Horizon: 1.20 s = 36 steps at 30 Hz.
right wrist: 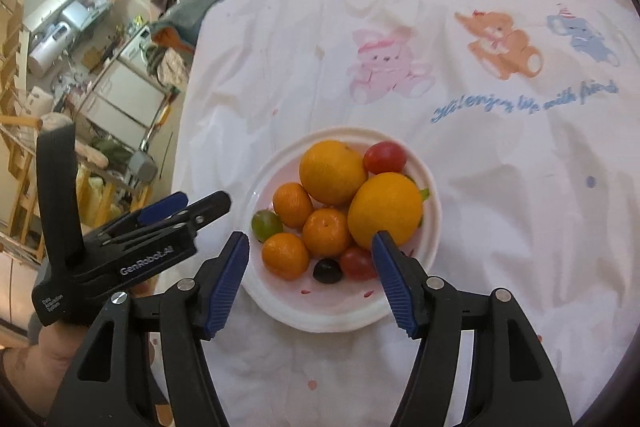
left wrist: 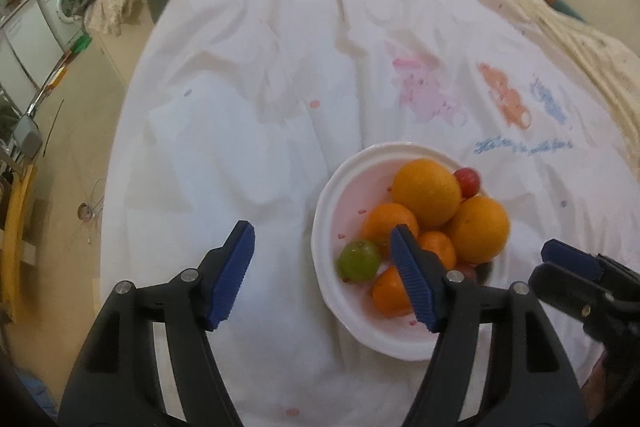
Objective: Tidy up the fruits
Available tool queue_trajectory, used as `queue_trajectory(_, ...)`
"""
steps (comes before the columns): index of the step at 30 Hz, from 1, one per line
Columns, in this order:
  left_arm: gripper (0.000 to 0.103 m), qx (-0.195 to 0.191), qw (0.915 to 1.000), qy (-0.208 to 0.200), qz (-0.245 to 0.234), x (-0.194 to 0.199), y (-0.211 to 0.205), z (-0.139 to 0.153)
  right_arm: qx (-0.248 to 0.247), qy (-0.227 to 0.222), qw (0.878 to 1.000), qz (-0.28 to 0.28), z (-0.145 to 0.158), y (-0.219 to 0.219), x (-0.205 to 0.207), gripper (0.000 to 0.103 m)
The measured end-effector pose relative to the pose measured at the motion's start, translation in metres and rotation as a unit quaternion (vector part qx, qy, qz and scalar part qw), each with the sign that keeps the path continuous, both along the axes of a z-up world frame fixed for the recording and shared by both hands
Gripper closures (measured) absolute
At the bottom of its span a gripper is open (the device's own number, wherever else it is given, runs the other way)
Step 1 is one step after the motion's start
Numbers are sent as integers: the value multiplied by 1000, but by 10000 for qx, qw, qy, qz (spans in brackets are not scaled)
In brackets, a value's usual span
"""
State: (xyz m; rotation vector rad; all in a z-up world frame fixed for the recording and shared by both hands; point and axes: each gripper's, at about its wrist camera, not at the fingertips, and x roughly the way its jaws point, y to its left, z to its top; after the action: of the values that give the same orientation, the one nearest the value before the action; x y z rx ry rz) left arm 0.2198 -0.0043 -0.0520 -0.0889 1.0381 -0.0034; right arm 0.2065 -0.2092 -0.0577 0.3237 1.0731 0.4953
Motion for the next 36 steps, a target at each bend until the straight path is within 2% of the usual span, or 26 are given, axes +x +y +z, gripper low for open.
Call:
queue_trajectory(6, 36, -12, 9989, -455, -78, -30, 2, 37, 121, -203, 9995, -192, 26, -20, -22, 36)
queue_trajectory(9, 36, -34, 9981, -608, -110, -51, 5, 48, 408, -154, 9988, -231, 32, -29, -34, 36)
queue_trajectory(11, 36, 21, 9974, -693, -202, -65, 4, 54, 356, -220, 9986, -318, 36, -36, -46, 35)
queue_trajectory(13, 36, 6, 9971, -727, -242, -80, 6, 57, 344, -267, 9983, -376, 40, -41, -57, 26)
queue_trajectory(15, 36, -18, 9974, -687, -226, -93, 9, 58, 423, -289, 9976, -461, 41, -47, -68, 7)
queue_trajectory(16, 34, -15, 9976, -661, -212, -98, 10, 57, 417, -302, 9973, -519, 41, -49, -73, 5)
queue_trajectory(19, 24, -56, 9982, -585, -137, -113, 14, 55, 308, -294, 9973, -592, 40, -53, -87, 3)
queue_trajectory(23, 21, -60, 9981, -598, -133, -133, 12, 54, 111, -437, 9960, -772, 42, -52, -102, 0)
queue_trajectory(25, 15, 33, 9974, -695, -175, -140, 10, 56, -88, -613, 9940, -903, 41, -50, -108, 0)
queue_trajectory(28, 15, 154, 9955, -899, -244, -149, 4, 60, -599, -899, 9870, -1192, 36, -43, -117, 0)
queue_trajectory(30, 14, 199, 9945, -1006, -208, -151, 2, 61, -648, -940, 9866, -1168, 34, -40, -117, 0)
queue_trajectory(34, 3, 221, 9931, -1140, -147, -150, -1, 59, -906, -1242, 9835, -956, 36, -26, -117, 0)
queue_trajectory(36, 1, 260, 9924, -1195, -147, -150, -3, 58, -911, -1319, 9829, -902, 38, -23, -118, 0)
